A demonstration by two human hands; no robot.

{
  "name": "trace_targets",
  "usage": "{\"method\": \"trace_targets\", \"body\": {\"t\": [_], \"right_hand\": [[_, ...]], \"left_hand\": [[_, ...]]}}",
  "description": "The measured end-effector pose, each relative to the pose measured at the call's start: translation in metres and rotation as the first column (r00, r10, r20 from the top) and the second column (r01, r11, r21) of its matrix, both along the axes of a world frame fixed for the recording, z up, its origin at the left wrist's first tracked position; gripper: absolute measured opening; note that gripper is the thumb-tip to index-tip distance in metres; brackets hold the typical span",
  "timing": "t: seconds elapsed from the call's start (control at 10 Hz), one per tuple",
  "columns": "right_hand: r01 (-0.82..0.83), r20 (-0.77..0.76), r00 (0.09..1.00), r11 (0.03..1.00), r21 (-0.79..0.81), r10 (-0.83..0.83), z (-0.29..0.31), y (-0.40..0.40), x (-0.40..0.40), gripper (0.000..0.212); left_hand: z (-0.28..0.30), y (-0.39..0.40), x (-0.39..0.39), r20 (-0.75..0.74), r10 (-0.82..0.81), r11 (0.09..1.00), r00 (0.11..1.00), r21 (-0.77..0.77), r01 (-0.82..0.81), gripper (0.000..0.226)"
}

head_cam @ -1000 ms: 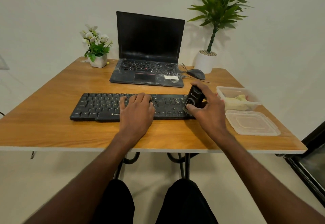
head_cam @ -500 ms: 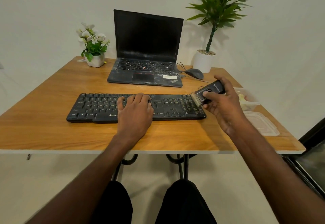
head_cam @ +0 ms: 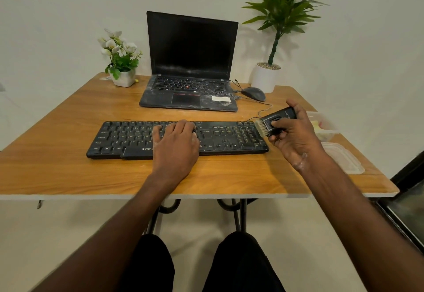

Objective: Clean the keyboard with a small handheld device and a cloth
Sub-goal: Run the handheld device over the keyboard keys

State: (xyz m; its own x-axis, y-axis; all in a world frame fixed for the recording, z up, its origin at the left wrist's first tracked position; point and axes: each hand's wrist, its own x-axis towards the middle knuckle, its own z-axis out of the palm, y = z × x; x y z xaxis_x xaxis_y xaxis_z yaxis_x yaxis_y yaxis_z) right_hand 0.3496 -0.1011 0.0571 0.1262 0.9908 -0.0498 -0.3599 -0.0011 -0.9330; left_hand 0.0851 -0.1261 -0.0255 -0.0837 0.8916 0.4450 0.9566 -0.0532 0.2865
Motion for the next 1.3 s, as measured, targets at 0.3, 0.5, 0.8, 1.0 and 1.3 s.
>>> {"method": "trace_targets", "body": {"t": [0.3,0.5,0.8,1.0,1.3], "right_hand": [[-0.027,0.317,0.948,0.995,0.093,-0.004,-0.019,-0.008,-0.014,0.079],[-0.215,0.703,0.710,0.934,0.285,-0.051,-0.020,-0.017,-0.024,0.081],[-0.183,0.789,0.547,0.880,0.437,-0.279,-0.018,-0.012,-0.006,0.075],[-0.415,0.857,0.510,0.893,0.174,0.070,0.000,-0.013,0.013,0.071],[-0.333,0.790,0.613,0.902,0.275,-0.014,-0.008,-0.013,0.001,0.071]], "left_hand": [[0.000,0.000,0.000,0.003,-0.006,1.000,1.000,0.004,0.006,0.034],[0.000,0.000,0.000,-0.004,-0.002,1.000,1.000,0.009,0.002,0.035],[0.000,0.000,0.000,-0.008,0.000,1.000,1.000,0.006,0.000,0.034],[0.001,-0.001,0.000,-0.015,0.007,1.000,1.000,0.003,-0.007,0.035],[0.002,-0.003,0.001,-0.011,-0.004,1.000,1.000,-0.010,0.004,0.036]]}}
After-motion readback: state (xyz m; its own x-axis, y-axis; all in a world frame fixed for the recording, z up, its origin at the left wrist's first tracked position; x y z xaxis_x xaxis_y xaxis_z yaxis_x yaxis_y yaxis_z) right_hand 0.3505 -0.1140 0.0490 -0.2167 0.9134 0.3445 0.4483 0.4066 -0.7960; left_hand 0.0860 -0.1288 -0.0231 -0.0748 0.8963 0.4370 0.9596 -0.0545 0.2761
